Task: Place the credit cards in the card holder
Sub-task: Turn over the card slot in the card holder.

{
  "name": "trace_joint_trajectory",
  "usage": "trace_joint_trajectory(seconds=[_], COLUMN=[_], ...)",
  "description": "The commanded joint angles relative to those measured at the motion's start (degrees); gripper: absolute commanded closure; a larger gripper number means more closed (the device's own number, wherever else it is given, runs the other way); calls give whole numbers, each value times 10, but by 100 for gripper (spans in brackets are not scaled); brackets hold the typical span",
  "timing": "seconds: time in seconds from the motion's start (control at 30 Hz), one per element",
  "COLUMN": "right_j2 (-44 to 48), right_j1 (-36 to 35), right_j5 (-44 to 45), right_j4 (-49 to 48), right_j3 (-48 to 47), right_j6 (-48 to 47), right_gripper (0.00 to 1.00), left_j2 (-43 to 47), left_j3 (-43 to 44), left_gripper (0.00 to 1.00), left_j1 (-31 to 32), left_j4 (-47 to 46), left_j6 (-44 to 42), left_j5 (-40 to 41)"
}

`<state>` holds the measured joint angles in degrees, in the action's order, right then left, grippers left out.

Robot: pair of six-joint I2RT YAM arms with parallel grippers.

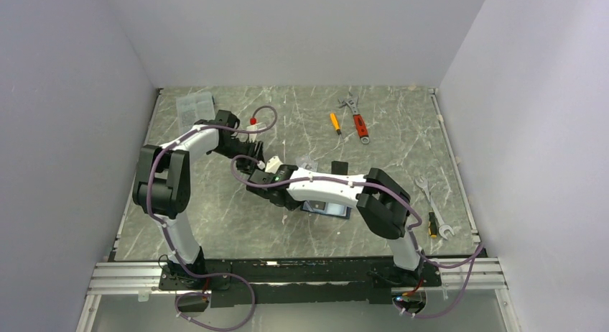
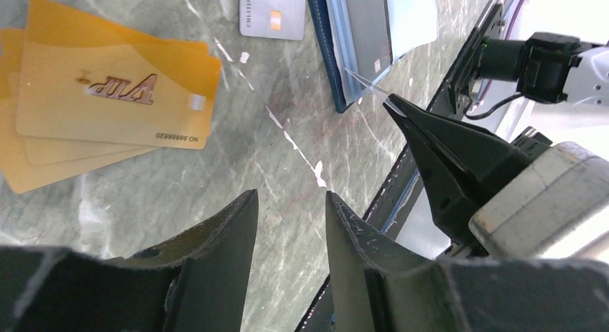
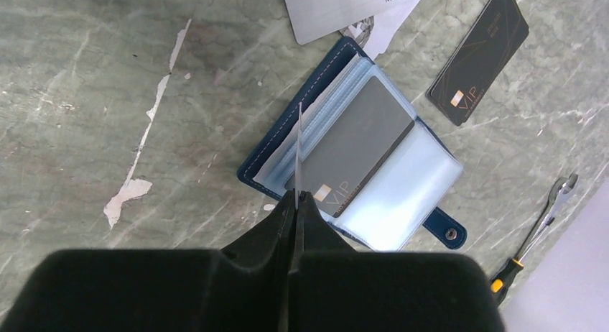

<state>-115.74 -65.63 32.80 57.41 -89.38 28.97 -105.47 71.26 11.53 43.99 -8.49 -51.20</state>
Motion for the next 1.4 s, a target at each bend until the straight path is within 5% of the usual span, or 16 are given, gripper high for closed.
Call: trace_joint_trajectory(seconds=[0.0,0.47,1.37], right_j2=[9,8,71], right_j1=[-9,-42,9], right_j5=[14,4,79], right_j4=[-2,-11,21], right_j3=[13,39,85], right_j6=[-1,1,66], right_gripper=[100,100,100], left_j2=[0,0,15], left_j3=[-2,1,4], left_gripper=[55,55,56], left_j1=[-23,-37,-42], left_j4=[-5,-6,1], left_j6=[13,19,11], left_j5=[-24,-17,-22])
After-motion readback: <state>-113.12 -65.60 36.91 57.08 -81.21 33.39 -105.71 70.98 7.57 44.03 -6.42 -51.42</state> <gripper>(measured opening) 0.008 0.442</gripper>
